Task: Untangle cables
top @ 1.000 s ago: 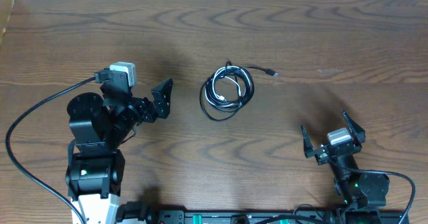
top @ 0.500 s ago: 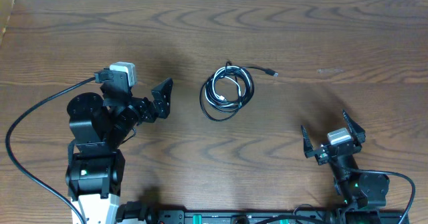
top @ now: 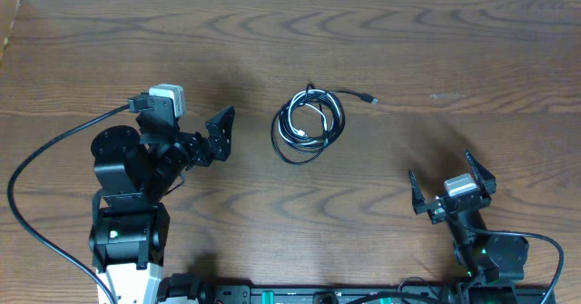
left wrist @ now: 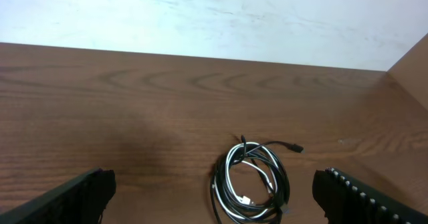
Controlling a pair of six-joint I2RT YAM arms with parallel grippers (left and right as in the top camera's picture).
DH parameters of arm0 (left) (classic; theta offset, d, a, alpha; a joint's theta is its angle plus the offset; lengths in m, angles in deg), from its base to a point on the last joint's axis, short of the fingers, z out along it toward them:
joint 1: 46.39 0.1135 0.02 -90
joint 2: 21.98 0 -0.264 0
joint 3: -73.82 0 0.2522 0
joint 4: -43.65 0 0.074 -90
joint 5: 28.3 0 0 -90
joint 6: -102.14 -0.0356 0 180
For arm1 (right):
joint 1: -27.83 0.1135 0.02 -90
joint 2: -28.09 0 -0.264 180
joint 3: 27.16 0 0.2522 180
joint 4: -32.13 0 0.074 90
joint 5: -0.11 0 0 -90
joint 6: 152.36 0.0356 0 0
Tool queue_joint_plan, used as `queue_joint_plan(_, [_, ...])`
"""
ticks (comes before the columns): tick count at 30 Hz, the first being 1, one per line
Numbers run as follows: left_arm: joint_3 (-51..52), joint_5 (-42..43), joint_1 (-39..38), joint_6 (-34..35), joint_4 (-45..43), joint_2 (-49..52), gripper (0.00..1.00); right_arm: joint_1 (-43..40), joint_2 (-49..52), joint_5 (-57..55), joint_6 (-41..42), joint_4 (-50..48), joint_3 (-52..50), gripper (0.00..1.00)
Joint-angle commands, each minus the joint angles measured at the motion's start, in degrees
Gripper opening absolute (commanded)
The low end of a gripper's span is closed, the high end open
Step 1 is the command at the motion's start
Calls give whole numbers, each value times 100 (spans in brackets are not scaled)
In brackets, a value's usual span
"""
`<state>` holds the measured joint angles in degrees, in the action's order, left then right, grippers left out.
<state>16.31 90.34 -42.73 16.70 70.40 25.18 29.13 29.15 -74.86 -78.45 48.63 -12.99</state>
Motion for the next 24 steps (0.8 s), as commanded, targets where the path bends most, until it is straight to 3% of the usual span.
queue_joint_plan(1, [-96,90,24,48,-28,-4,99,-4,-2,35,-22,26,-9,99])
queue_joint_plan(24, [-96,72,24,48,-31,210,100,-4,-2,35,-24,26,-9,99])
